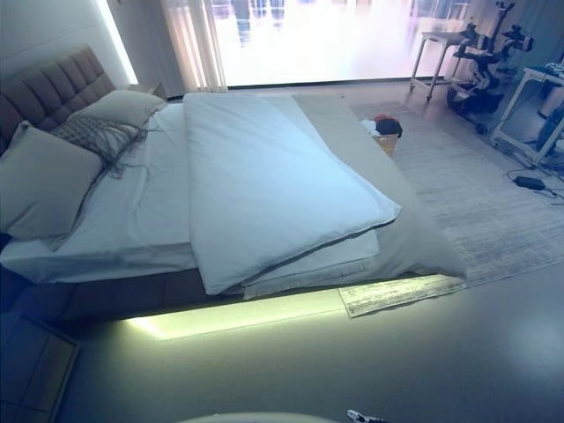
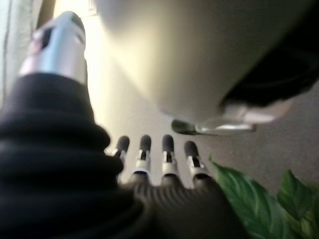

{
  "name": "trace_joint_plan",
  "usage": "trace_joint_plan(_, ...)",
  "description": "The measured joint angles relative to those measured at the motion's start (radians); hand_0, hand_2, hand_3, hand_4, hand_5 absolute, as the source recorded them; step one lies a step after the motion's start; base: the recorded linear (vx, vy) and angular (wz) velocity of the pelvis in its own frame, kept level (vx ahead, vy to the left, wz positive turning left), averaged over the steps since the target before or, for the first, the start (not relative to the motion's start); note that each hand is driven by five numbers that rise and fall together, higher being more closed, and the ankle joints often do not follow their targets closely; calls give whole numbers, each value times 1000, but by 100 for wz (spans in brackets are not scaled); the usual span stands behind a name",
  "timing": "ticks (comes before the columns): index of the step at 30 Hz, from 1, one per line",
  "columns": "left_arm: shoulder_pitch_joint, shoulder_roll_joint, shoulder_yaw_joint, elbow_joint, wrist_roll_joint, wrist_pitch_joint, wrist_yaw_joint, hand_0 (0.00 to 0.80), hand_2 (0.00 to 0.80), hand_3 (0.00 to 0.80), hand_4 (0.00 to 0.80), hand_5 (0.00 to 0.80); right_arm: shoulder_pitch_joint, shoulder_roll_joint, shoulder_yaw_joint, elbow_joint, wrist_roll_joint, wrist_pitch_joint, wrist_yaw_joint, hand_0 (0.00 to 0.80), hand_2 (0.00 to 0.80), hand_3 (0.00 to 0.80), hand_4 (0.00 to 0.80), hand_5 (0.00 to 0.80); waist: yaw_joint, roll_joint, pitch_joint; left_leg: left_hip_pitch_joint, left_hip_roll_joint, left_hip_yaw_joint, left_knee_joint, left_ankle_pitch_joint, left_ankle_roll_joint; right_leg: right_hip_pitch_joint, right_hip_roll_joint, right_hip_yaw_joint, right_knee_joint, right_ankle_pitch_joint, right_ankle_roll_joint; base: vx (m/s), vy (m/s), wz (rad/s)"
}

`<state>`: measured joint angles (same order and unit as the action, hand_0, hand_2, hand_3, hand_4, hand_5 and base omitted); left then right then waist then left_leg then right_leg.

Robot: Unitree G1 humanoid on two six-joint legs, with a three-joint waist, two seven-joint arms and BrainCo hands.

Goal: Make the bed neatly

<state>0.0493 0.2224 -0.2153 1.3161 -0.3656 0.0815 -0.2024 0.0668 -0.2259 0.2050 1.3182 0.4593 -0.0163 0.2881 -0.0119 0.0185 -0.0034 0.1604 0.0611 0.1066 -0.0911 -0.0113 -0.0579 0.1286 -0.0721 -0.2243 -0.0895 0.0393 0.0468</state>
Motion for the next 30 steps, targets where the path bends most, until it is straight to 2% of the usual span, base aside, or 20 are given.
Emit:
trace_joint_plan(8,-10,-1,-1,-1,-1,44,1,0,0,0,0,0,-2,-1,-1,-4,24,0,-18,0,0,0,0,0,0,-1,1,1,0,1,0,0,0,1,0,0,1,0,0,0,0,0)
trace_joint_plan(23,-13,-1,-4,-1,0,55,2,0,0,0,0,0,-6,0,0,-15,26,3,-35,0,0,0,0,0,1,-6,3,2,0,-1,0,0,0,4,1,-3,0,0,0,-3,-7,0)
trace_joint_plan(30,-17,1,-4,-1,1,63,7,0,0,0,0,0,-14,1,0,-15,44,32,-40,0,0,0,0,0,1,-12,10,2,4,-5,0,1,-1,6,5,-5,2,-2,-1,11,-105,1)
